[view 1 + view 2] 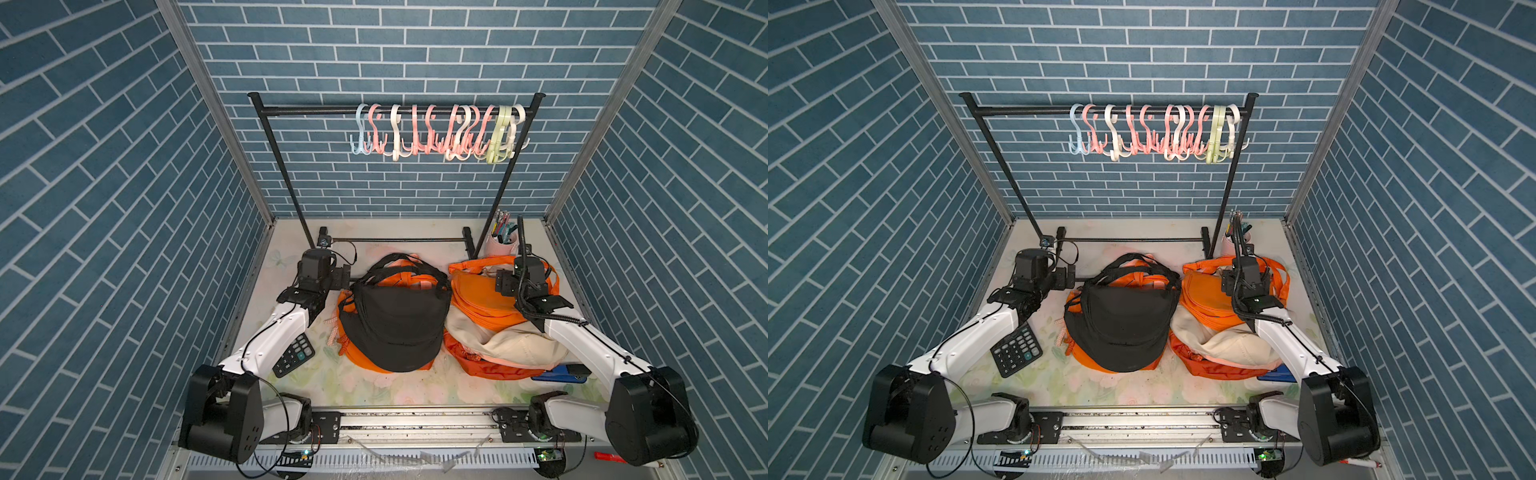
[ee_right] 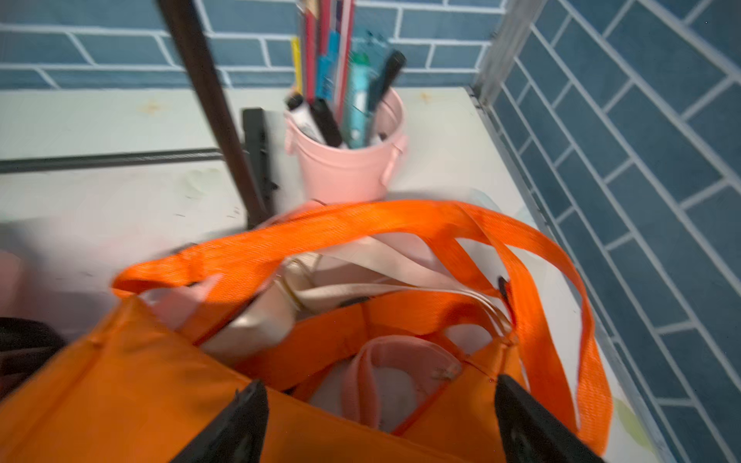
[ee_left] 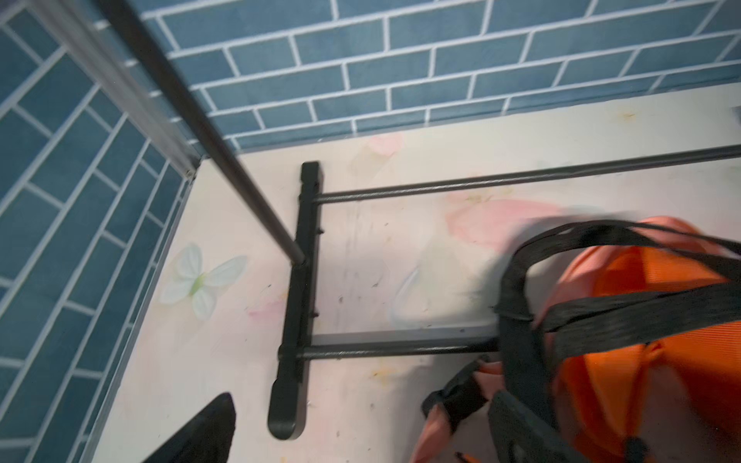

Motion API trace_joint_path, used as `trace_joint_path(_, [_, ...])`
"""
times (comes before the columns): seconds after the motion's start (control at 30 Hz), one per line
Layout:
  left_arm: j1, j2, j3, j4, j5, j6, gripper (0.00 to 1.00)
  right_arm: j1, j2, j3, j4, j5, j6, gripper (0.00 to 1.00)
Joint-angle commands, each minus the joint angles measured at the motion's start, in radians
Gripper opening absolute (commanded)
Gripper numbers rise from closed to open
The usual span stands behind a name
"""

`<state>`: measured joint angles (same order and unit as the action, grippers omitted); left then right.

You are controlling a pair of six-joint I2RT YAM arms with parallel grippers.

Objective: Take the bag off the hook
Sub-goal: Reset both arms

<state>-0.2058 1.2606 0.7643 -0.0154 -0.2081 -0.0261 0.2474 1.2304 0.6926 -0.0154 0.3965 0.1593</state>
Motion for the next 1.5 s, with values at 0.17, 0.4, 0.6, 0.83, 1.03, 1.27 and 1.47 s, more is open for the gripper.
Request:
trace_joint_path(0.17, [0.053,0.063,-0.158,0.303,0.014,0.058,0.99,-0.129,0.108,-0.222,0.419,0.107,-0.072,0.93])
trace_joint_path(0.4, [0.130,0.224,-0.175,0.479,0.147,0.134,0.99,-0.151,0.145,-0.296,0.713,0.006,-0.104,0.93])
trace_joint_path(0.6, [0.243,0.256,-0.212,0.577,0.315,0.068,0.99,-0.204,0.252,-0.410,1.053,-0.079,-0.115,0.91])
trace_joint_path(0.83, [0.170,0.228,-0.337,0.776,0.276,0.153,0.99,-0.254,0.318,-0.312,0.919,-0.229,-0.103,0.92])
trace_joint_path(1.03, [0.158,0.274,-0.380,0.900,0.148,0.116,0.99,-0.279,0.311,-0.307,0.891,-0.257,-0.085,0.99])
trace_joint_path(1.27, [0.164,0.266,-0.379,0.879,0.150,0.108,0.99,-0.273,0.309,-0.309,0.897,-0.281,-0.101,0.99])
trace_joint_path(1.47, [0.165,0.270,-0.379,0.886,0.150,0.107,0.99,-0.285,0.310,-0.291,0.859,-0.394,-0.127,0.99])
